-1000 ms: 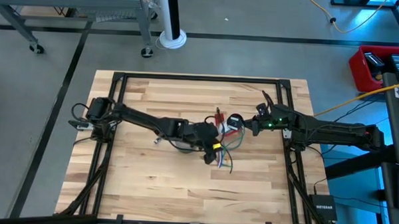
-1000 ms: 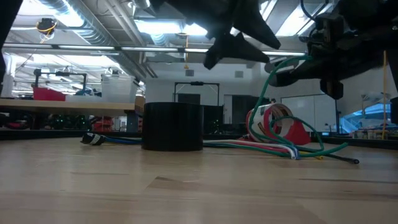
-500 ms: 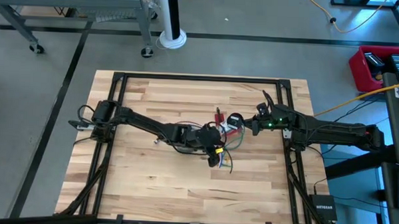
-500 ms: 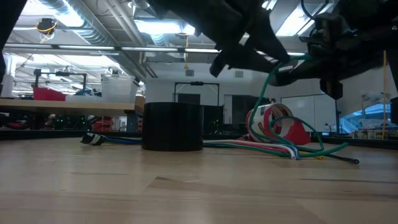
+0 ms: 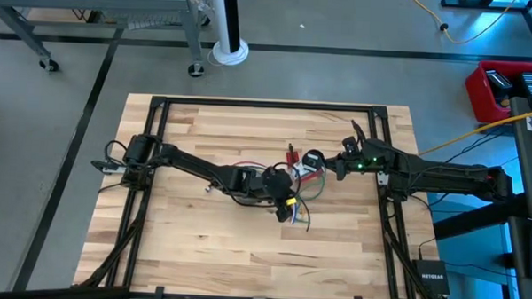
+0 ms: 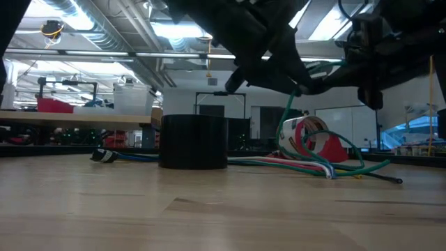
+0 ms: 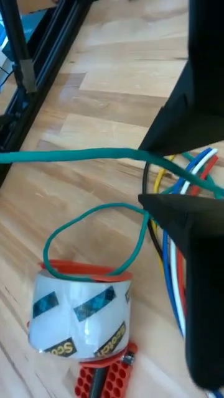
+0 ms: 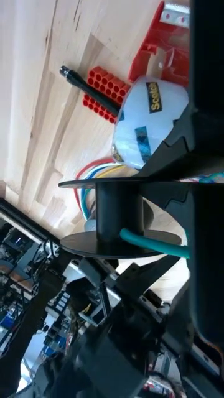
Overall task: Coil cords
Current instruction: Coil the green wire into the spool
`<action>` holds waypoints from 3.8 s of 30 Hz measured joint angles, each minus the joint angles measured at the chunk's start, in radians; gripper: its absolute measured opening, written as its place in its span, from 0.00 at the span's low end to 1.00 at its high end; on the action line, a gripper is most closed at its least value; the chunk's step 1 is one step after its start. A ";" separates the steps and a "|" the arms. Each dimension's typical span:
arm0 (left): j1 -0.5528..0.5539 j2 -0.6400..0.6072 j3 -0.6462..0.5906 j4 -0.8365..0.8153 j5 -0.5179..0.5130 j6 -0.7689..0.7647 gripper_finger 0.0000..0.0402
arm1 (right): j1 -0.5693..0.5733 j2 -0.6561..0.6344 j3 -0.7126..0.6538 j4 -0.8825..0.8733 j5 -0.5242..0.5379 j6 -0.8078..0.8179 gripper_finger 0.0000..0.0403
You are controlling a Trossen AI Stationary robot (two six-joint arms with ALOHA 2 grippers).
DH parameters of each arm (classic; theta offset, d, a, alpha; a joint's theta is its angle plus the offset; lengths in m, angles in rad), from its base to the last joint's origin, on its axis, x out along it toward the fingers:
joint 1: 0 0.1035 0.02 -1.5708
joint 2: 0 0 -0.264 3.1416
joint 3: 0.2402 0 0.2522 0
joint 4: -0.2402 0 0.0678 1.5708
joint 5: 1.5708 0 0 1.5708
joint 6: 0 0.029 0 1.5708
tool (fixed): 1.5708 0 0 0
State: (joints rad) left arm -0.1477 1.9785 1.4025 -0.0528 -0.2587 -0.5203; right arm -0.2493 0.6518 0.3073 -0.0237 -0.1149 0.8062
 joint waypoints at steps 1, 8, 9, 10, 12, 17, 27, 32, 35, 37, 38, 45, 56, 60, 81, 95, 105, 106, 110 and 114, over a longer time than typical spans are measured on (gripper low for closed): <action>0.000 0.000 0.000 0.000 -0.003 -0.003 0.20 | 0.000 0.000 0.000 0.008 -0.002 0.000 0.01; 0.004 0.000 0.000 -0.002 -0.077 -0.026 0.02 | 0.000 0.000 0.000 0.015 -0.014 0.000 0.01; 0.009 0.000 0.000 -0.002 -0.085 -0.043 0.03 | 0.000 0.000 0.000 0.015 -0.026 0.000 0.01; 0.015 0.000 0.000 -0.006 -0.086 -0.055 0.03 | 0.000 0.000 0.000 0.016 -0.037 0.001 0.01; 0.033 0.000 0.000 -0.029 -0.087 -0.097 0.03 | 0.000 0.000 0.000 0.016 -0.068 0.001 0.01; 0.071 0.000 0.000 -0.050 -0.014 -0.134 0.02 | 0.000 0.000 0.000 0.017 -0.113 0.023 0.01; 0.078 0.000 0.000 -0.181 0.073 -0.216 0.01 | 0.000 0.000 0.000 0.068 -0.158 0.026 0.01; 0.105 0.000 0.000 -0.228 0.068 -0.304 0.01 | 0.000 -0.002 0.000 0.039 -0.193 0.059 0.01; 0.120 0.000 0.000 -0.227 0.069 -0.318 0.01 | 0.000 0.000 0.000 -0.024 -0.193 0.061 0.01; 0.131 0.000 0.000 -0.227 0.070 -0.320 0.01 | 0.000 0.000 0.000 -0.064 -0.193 0.061 0.01; 0.138 0.000 0.000 -0.226 0.071 -0.327 0.01 | 0.000 0.000 0.000 -0.081 -0.193 0.061 0.01; 0.193 0.000 0.000 -0.194 0.176 -0.375 0.01 | 0.000 0.000 0.000 -0.200 -0.193 0.061 0.01; 0.295 0.000 0.000 -0.138 0.474 -0.469 0.01 | 0.001 0.000 0.000 -0.221 -0.193 0.061 0.01; 0.336 0.000 0.000 -0.111 0.578 -0.519 0.01 | 0.001 0.000 0.000 -0.235 -0.214 0.061 0.01; 0.356 0.000 0.000 0.191 0.658 -0.759 0.00 | 0.001 0.001 0.000 -0.264 -0.147 0.062 0.01; 0.290 0.000 0.034 0.279 0.630 -0.786 0.00 | 0.001 0.120 0.007 -0.065 -0.165 0.115 0.01; 0.241 0.000 0.058 0.277 0.627 -0.718 0.00 | 0.002 0.257 0.174 -0.040 -0.141 0.074 0.01; 0.238 0.000 0.058 0.277 0.626 -0.705 0.00 | 0.002 0.266 0.190 -0.040 -0.140 0.069 0.01; 0.226 0.000 0.058 0.277 0.624 -0.664 0.00 | 0.002 0.294 0.237 -0.041 -0.139 0.048 0.01; 0.218 0.000 0.059 0.275 0.625 -0.623 0.00 | 0.002 0.308 0.259 -0.040 -0.108 0.046 0.01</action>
State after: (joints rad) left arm 0.0708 1.9781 1.4611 0.2223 0.3663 -1.1434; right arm -0.2474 0.9596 0.5660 -0.0637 -0.2225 0.8526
